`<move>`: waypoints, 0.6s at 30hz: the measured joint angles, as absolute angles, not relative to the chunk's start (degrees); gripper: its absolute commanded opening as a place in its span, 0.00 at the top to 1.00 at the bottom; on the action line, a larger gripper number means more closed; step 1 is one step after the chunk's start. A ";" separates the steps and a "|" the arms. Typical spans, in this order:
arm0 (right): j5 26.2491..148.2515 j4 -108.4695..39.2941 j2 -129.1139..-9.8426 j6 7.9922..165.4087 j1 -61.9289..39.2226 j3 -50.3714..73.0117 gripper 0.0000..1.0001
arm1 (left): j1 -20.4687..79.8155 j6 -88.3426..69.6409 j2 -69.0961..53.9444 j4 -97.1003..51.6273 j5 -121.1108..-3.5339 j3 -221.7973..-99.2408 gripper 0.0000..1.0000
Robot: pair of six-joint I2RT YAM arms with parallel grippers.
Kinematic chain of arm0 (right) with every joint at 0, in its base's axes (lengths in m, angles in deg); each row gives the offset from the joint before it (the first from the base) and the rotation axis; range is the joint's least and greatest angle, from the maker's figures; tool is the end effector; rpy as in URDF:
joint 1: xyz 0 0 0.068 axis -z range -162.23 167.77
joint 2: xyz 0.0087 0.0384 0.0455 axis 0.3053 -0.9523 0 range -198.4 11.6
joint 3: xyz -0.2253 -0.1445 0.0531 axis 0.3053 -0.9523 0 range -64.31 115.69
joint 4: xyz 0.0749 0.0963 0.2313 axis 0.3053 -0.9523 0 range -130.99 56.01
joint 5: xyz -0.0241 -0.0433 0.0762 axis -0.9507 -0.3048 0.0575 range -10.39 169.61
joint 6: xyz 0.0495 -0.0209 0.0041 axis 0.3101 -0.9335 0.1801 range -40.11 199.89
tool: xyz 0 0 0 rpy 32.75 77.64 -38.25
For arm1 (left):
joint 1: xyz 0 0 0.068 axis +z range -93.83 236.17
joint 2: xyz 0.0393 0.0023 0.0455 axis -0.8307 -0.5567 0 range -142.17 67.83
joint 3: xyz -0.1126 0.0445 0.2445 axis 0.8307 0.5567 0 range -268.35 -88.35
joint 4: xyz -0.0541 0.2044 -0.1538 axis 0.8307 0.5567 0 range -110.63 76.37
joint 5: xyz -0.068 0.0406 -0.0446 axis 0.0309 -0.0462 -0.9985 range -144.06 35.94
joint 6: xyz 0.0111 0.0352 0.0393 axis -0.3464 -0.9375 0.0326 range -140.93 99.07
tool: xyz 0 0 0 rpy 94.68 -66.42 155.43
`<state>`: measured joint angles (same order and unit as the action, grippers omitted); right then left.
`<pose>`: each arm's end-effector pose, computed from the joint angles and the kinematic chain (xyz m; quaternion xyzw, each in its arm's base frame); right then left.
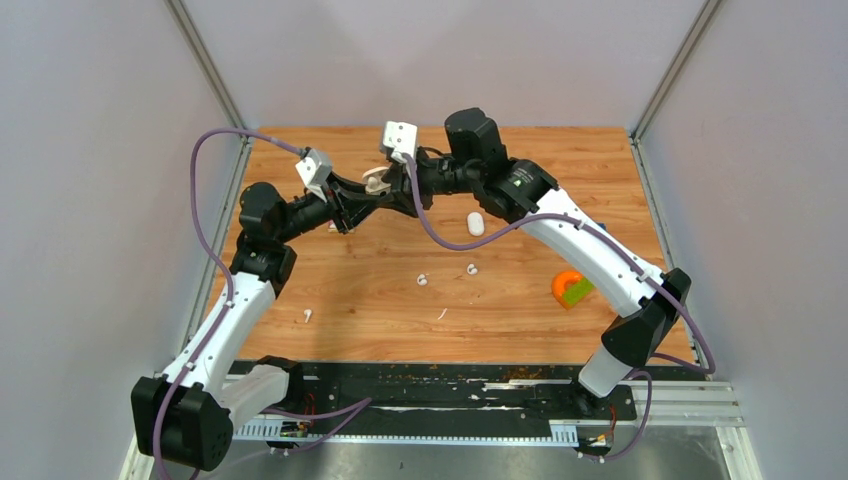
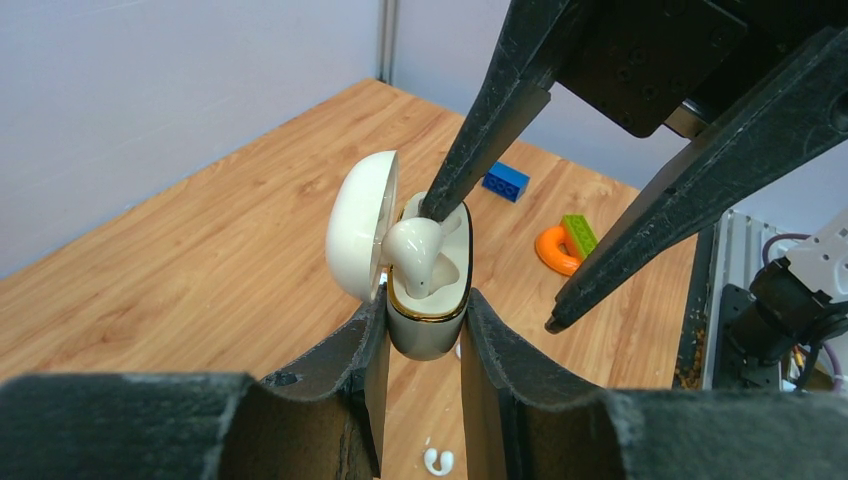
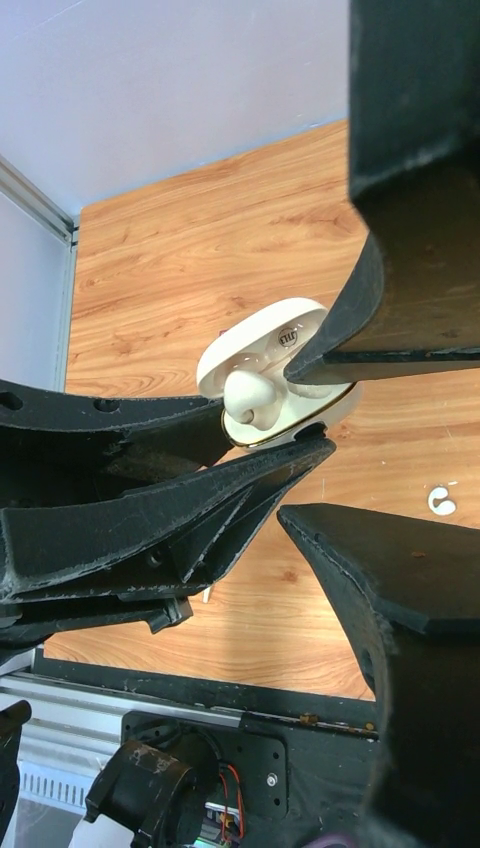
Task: Insert the wireless bluetooth earbuds into the charging case
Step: Place the earbud in the charging case.
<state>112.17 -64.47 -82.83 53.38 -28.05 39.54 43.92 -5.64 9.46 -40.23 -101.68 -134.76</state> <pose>0.2436 0.2783 0.4387 -0.5951 0.5452 0.3190 0.4968 0.2199 -0.0745 0.3592 0.2877 0.6103 -0.4220 0.6055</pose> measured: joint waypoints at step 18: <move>112.12 -64.45 -82.94 53.82 -29.05 39.89 0.52 | 43.94 -5.64 9.46 -40.23 -101.39 -134.76 1.00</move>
<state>112.12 -64.45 -82.94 53.82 -29.05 39.89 43.94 -5.64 9.46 -40.23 -101.39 -134.76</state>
